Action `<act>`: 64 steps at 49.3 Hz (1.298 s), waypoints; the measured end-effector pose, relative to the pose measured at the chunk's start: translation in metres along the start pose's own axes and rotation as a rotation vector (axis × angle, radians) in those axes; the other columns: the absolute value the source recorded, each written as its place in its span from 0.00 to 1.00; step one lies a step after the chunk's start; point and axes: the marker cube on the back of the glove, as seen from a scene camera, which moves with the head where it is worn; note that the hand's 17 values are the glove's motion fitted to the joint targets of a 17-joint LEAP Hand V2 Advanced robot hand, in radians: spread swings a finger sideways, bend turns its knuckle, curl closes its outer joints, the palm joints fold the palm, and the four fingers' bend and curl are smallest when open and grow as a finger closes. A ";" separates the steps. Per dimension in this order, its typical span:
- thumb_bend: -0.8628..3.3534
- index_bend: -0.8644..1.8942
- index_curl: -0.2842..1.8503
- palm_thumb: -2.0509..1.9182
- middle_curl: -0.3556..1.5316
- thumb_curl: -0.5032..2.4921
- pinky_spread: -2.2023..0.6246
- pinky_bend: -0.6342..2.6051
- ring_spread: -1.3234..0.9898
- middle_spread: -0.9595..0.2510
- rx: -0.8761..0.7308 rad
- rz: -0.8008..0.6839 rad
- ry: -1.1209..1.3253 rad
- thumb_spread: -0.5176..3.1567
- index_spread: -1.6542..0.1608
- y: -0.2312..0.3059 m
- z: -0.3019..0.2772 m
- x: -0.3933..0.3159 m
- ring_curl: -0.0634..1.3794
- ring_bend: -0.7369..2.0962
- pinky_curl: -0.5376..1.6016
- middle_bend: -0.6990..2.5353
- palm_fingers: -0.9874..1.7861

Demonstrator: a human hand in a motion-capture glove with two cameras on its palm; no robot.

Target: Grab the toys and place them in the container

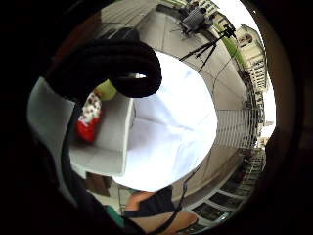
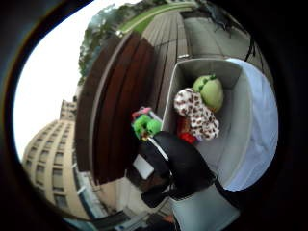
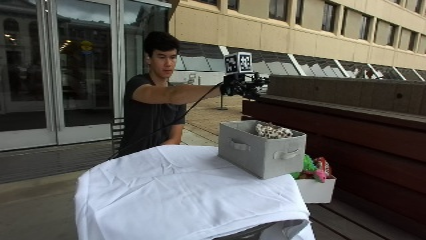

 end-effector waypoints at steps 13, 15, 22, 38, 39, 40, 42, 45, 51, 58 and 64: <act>0.19 0.35 0.18 0.49 0.41 0.35 0.78 0.62 0.57 0.80 0.018 0.062 0.127 0.44 0.75 0.023 -0.025 0.072 0.21 0.43 0.45 0.25 0.27; 0.18 0.36 0.19 0.49 0.41 0.34 0.78 0.61 0.57 0.80 0.014 0.085 0.147 0.44 0.74 0.030 -0.027 0.088 0.21 0.42 0.45 0.25 0.27; 0.18 0.35 0.19 0.49 0.39 0.31 0.78 0.58 0.57 0.79 0.019 0.120 0.150 0.45 0.74 0.044 -0.030 0.150 0.21 0.40 0.43 0.26 0.28; 0.18 0.35 0.20 0.49 0.37 0.26 0.78 0.55 0.56 0.77 0.041 0.193 0.172 0.45 0.74 0.095 -0.026 0.242 0.22 0.37 0.41 0.27 0.29; 0.18 0.35 0.20 0.49 0.37 0.25 0.78 0.55 0.56 0.77 0.035 0.192 0.167 0.45 0.74 0.097 -0.025 0.246 0.22 0.37 0.41 0.26 0.29; 0.18 0.35 0.20 0.49 0.37 0.25 0.78 0.55 0.56 0.77 0.033 0.192 0.163 0.45 0.74 0.100 -0.024 0.249 0.22 0.37 0.41 0.27 0.29; 0.19 0.35 0.20 0.49 0.37 0.25 0.78 0.55 0.56 0.77 0.044 0.204 0.162 0.45 0.74 0.105 -0.023 0.254 0.22 0.37 0.41 0.27 0.29; 0.19 0.35 0.20 0.49 0.36 0.24 0.78 0.54 0.56 0.77 0.065 0.229 0.157 0.45 0.74 0.114 -0.020 0.261 0.23 0.36 0.41 0.26 0.29; 0.19 0.35 0.20 0.49 0.36 0.24 0.78 0.54 0.55 0.77 0.067 0.220 0.131 0.45 0.74 0.127 -0.019 0.274 0.23 0.36 0.40 0.26 0.30; 0.19 0.35 0.20 0.49 0.36 0.23 0.78 0.54 0.55 0.77 0.037 0.223 0.100 0.45 0.74 0.148 -0.017 0.279 0.23 0.35 0.40 0.27 0.30; 0.19 0.35 0.20 0.49 0.35 0.22 0.78 0.54 0.55 0.76 0.042 0.222 0.080 0.45 0.74 0.153 -0.011 0.285 0.24 0.34 0.40 0.27 0.30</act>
